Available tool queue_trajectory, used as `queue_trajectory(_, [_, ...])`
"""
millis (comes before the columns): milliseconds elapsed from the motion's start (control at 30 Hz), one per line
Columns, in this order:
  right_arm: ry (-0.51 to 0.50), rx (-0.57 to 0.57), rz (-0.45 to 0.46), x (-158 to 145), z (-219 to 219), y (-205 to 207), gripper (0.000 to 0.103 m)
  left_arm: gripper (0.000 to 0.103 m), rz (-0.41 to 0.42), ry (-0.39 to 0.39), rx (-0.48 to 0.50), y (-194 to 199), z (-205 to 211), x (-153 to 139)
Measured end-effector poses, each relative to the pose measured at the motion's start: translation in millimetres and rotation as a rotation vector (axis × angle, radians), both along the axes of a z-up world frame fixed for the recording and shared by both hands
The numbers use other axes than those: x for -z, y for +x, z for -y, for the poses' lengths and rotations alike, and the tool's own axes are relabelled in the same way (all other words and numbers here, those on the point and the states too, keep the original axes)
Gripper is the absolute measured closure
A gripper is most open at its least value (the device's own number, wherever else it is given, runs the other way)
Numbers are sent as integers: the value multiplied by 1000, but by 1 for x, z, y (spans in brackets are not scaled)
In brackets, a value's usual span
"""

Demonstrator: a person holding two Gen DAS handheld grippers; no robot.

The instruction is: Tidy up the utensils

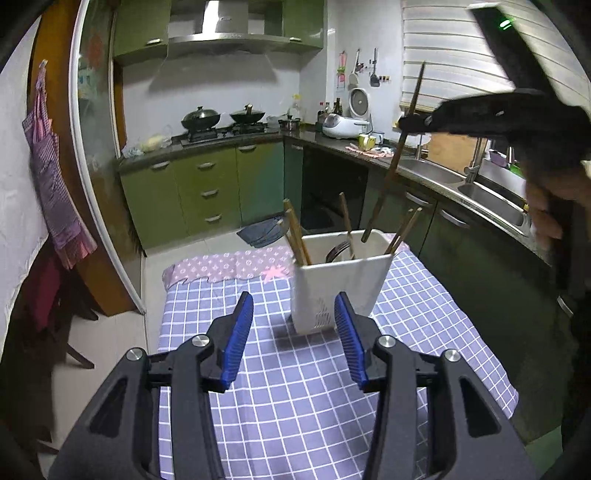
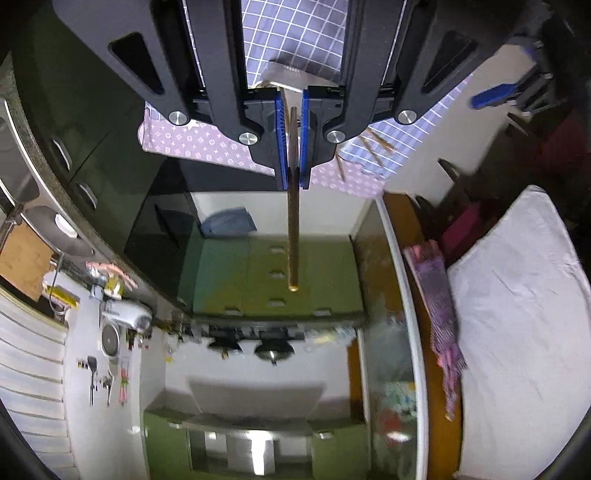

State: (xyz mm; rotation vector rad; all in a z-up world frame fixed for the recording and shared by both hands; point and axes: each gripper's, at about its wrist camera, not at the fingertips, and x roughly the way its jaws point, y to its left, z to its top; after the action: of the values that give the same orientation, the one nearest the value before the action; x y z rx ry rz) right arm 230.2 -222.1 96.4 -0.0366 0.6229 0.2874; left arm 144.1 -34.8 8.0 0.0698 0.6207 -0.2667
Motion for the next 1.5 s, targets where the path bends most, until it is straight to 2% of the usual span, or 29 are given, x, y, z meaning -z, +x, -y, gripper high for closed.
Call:
queue_trajectory(133, [-30,41,-48,27,-5,25,96,59,-30,-19,-14,3,-12,7])
queue_trajectory(267, [-44,44,-96,58,-8,32,96,58,-37,-33,-23,-1,-20,14])
queue_trajectory(367, [-64,33,-125,80,-14,32,95,51,-25,-43,-29,-8,-21,16])
queue_trajectory(433, [-69,34,-130,89,-16,30,87,51,-23,-43,-25,-12,-17,19])
queue_trajectory(500, [-53,35,-109,89,-14,16,86,51,-19,-32,-21,-18,-15,20])
queue_trajectory(567, [-23,27,-47,79,-11,-9,84,51,-6,-24,-29,-24,-14,21])
queue_trajectory(633, [-8,25,29,70,-5,-46,75,47,1,-24,-36,-29,-13,21])
queue_trajectory(667, [-2,25,58,67,0,-65,65,45,2,-31,-40,-30,-13,21])
queue_trajectory(700, [7,29,83,68,4,-84,61,41,5,-50,-47,-35,-15,22])
queue_trajectory(833, [32,69,132,90,25,-157,56,36,27,-51,-64,-52,-13,31])
queue_trajectory(900, [38,101,141,103,34,-183,42,31,40,-37,-78,-61,-8,36])
queue_trajectory(933, [48,118,146,111,39,-198,38,28,44,-37,-82,-67,-7,37])
queue_trajectory(1000, [72,143,165,123,46,-223,17,23,51,-34,-83,-81,-2,43])
queue_trajectory(1067, [91,156,194,130,52,-246,6,21,52,-31,-83,-93,1,47])
queue_trajectory(1267, [70,171,268,130,52,-314,5,17,50,-79,-87,-142,-4,44])
queue_trajectory(1367, [102,168,290,122,52,-336,5,15,81,-58,-97,-163,-7,35])
queue_trajectory(1500, [88,176,318,111,47,-360,5,13,121,-51,-104,-184,-12,22])
